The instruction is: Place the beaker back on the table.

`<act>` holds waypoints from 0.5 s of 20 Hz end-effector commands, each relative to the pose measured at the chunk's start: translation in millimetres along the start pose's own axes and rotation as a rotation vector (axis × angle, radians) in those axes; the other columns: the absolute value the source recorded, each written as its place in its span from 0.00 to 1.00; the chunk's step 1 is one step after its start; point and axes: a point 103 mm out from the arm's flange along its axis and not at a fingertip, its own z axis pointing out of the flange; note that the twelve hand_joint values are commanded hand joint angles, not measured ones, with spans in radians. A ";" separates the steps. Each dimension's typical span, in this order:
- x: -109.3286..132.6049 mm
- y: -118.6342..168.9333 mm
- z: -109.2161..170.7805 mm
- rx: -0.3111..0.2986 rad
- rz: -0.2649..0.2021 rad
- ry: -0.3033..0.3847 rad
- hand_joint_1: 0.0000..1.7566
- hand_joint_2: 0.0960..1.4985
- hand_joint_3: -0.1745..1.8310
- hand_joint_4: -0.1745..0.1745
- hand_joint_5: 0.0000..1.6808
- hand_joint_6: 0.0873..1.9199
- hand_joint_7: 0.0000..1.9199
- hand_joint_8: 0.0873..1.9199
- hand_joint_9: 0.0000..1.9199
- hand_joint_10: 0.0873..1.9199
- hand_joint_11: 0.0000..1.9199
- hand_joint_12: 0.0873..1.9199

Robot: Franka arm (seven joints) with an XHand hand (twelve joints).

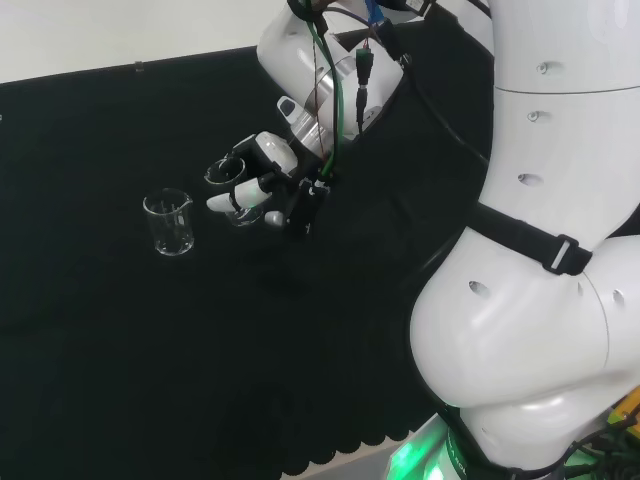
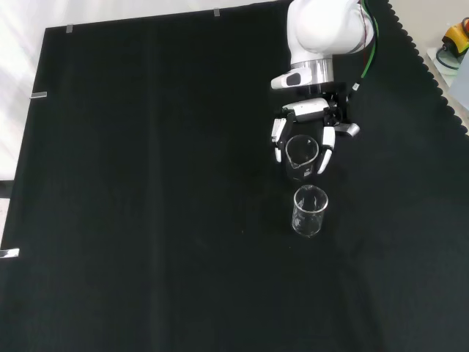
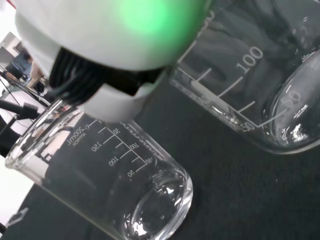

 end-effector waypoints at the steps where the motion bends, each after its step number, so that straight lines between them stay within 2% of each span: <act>1: -2.2 3.5 4.8 -0.022 -0.003 0.027 0.82 0.37 0.39 0.00 0.82 0.18 0.79 0.13 0.73 0.15 0.64 0.39; 10: -7.1 7.9 14.1 -0.037 -0.004 0.029 0.82 0.37 0.39 0.00 0.82 0.17 0.79 0.13 0.72 0.15 0.64 0.39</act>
